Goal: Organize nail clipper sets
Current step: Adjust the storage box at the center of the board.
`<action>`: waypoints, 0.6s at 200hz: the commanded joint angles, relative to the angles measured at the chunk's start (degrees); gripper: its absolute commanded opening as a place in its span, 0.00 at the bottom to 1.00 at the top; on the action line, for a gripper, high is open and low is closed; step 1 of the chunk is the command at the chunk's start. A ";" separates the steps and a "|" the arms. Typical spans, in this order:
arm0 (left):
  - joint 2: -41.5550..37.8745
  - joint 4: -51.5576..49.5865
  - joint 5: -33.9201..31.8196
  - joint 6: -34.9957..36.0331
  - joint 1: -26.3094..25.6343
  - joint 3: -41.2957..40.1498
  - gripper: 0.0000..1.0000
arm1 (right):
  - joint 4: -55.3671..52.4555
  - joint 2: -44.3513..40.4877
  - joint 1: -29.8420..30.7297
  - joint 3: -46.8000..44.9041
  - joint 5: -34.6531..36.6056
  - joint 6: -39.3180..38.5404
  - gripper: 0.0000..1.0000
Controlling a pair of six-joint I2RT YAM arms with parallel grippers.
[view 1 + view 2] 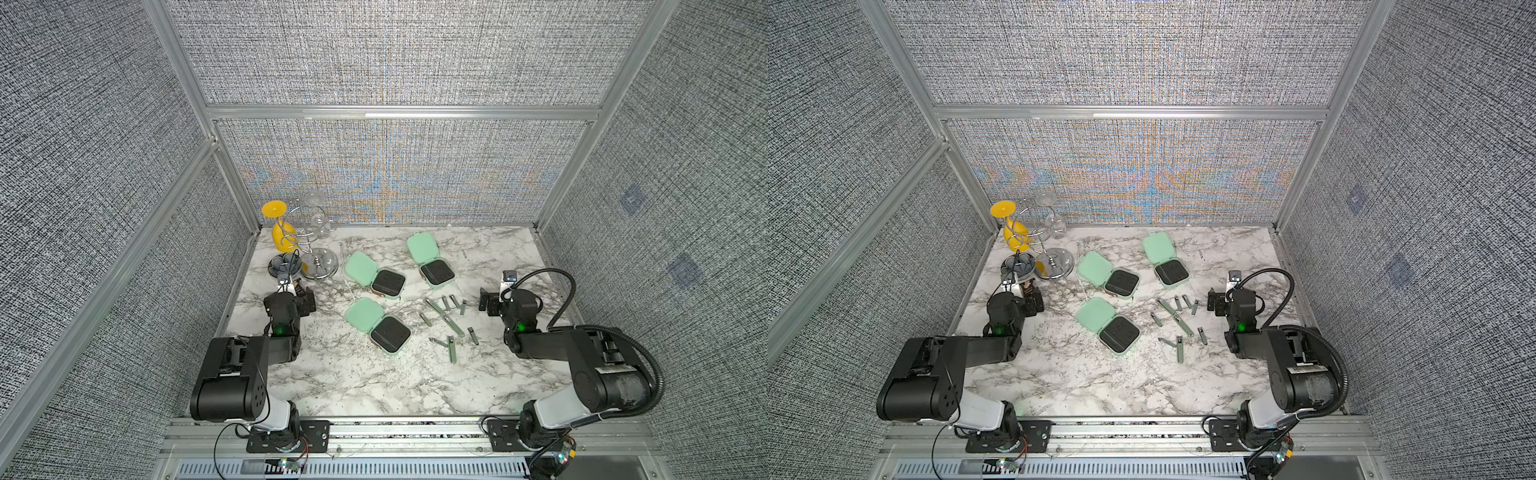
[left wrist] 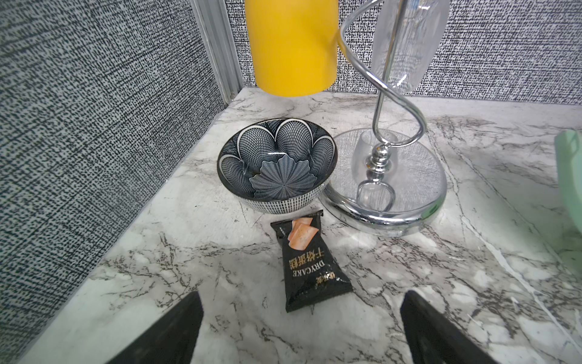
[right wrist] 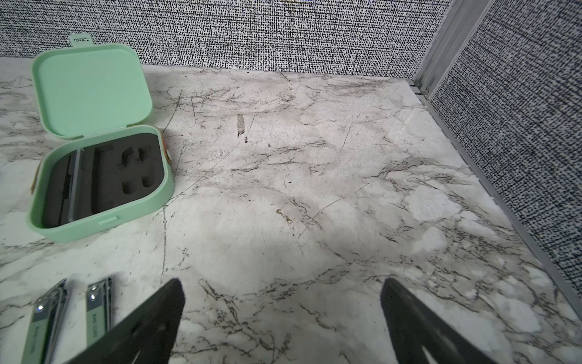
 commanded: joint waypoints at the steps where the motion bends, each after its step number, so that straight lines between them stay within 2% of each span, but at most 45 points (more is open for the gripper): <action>1: -2.98 4.12 -0.05 0.77 0.05 -1.19 0.99 | -3.12 -5.15 0.07 0.05 1.41 0.40 0.99; 16: -12.71 -4.43 -0.69 0.56 -0.02 -0.88 0.99 | -19.69 -13.45 0.07 4.28 2.11 2.12 0.99; 36: -27.29 -28.02 -1.72 -6.57 0.07 5.92 0.97 | -36.33 -19.77 0.95 10.61 -0.11 3.15 0.99; 56: -35.33 -36.20 2.76 -15.03 -0.04 9.55 0.95 | -49.53 -23.14 3.61 16.96 -0.69 5.37 0.97; 72: -37.61 -38.59 8.34 -23.57 -0.04 11.04 0.93 | -58.51 -24.54 6.21 22.22 -2.78 7.75 0.96; 95: -36.67 -48.35 17.98 -32.20 -0.83 16.39 0.79 | -71.92 -23.33 12.48 31.21 -2.62 9.31 0.96; 120: -34.94 -66.01 22.38 -34.09 -5.76 23.08 0.76 | -86.55 -17.63 19.86 42.39 -2.49 11.86 0.94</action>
